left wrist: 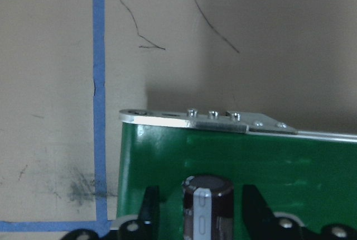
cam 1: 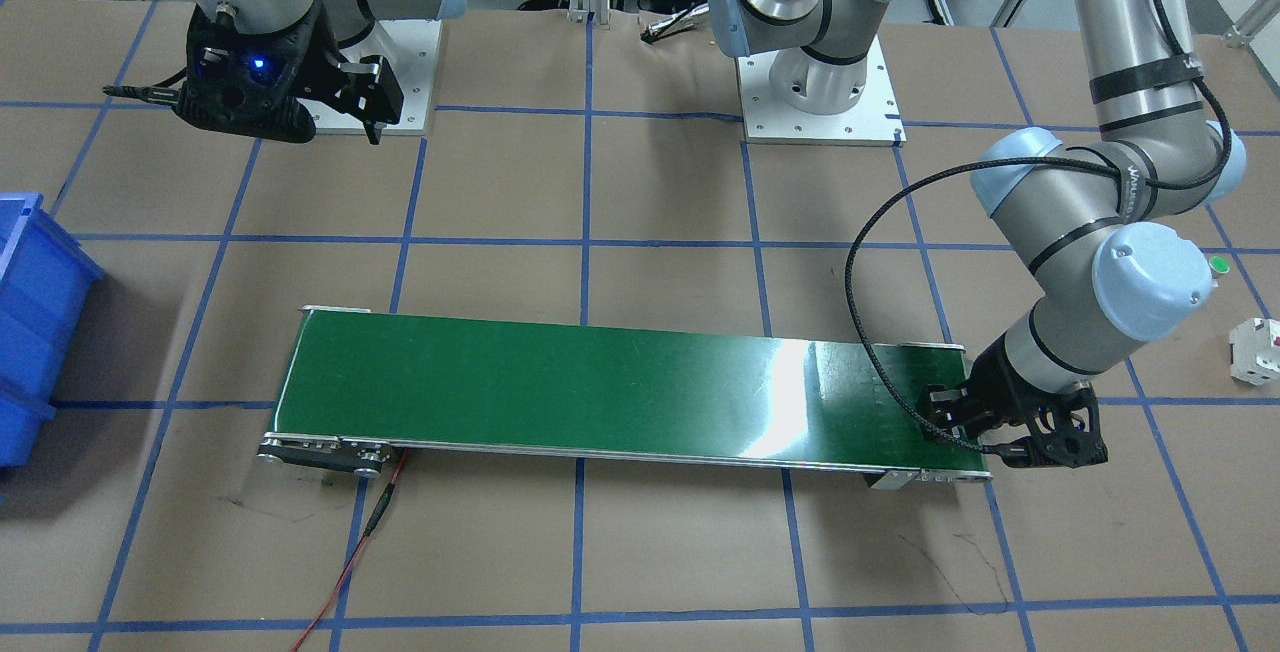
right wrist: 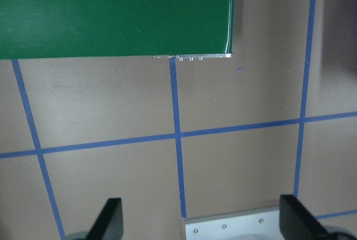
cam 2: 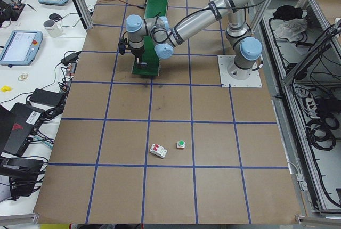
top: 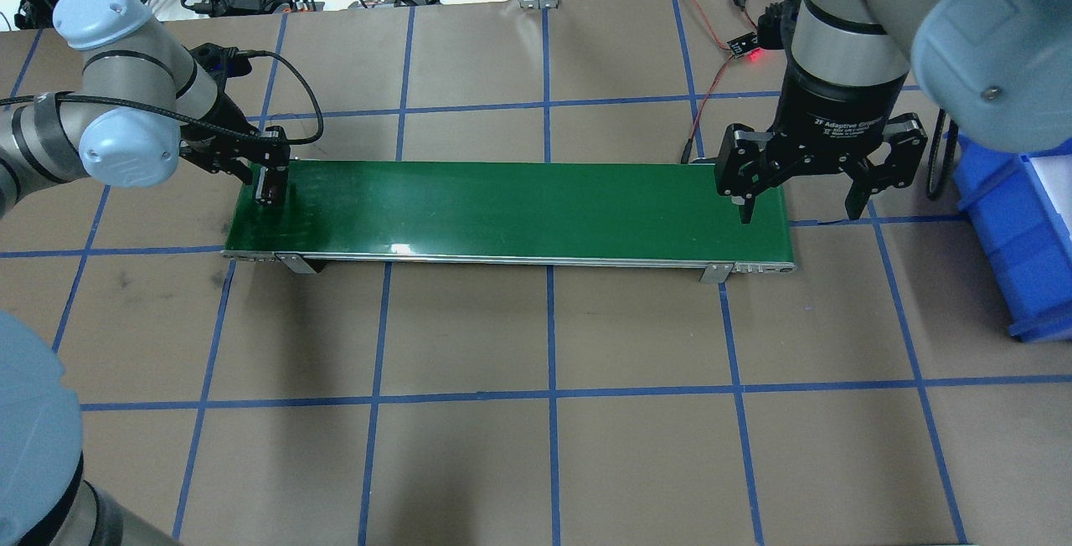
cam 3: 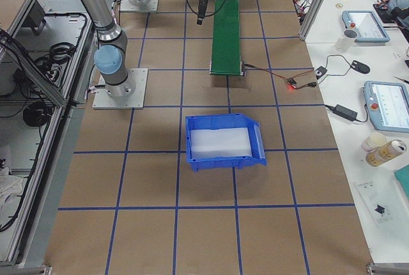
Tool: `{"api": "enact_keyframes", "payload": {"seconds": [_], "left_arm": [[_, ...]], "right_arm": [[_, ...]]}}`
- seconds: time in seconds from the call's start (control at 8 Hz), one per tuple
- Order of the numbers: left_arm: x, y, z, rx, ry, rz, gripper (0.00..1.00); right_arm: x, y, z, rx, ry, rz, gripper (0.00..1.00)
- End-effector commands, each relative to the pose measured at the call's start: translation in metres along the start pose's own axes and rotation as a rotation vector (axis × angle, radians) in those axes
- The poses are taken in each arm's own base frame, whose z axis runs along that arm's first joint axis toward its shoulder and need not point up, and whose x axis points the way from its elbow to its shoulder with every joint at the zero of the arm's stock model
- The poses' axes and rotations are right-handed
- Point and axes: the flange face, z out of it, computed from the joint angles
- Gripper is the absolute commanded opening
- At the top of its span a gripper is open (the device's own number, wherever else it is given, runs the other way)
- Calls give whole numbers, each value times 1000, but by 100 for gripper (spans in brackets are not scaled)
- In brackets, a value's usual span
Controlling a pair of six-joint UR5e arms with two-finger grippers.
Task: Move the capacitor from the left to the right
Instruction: 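Carry the capacitor with the left gripper and place it on the conveyor's near end, then open and withdraw the left gripper while the belt carries the capacitor onward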
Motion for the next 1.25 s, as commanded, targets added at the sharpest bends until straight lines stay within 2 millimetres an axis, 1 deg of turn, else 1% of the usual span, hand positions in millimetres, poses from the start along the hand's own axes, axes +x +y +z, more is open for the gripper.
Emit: {"api": "enact_keyframes", "payload": {"seconds": [0.0,0.12,0.25,0.38,0.5,0.62,0.75,0.88,1.0,1.12], "left_arm": [[20,18,-26,-61,-82,-53,100],[31,31,-59,-42,-88,-108,100],[36,49,-90,-52,-88,-110,100],[40,65,-117,-46,-91,-119,100],[45,82,-139,-61,-89,-118,100],[44,97,-155,-79,-131,-115,100],[32,106,-165,-101,-266,-109,100],[31,109,-171,-95,-293,-111,100],[34,107,-169,-86,-276,-109,100],[43,110,-175,-69,-208,-113,100]], "right_arm": [[0,-6,-19,136,-27,1,100],[-2,-11,-12,124,-34,3,100],[-2,-11,-10,115,-34,1,100],[-2,-9,-14,131,-41,3,100],[-5,-8,-14,128,-53,2,100],[-8,-9,-13,121,-88,3,100],[-8,-10,-11,116,-89,4,100],[-10,-13,-8,108,-88,8,100],[-13,-22,3,85,-79,3,100],[-16,-33,14,58,-75,1,100]]}}
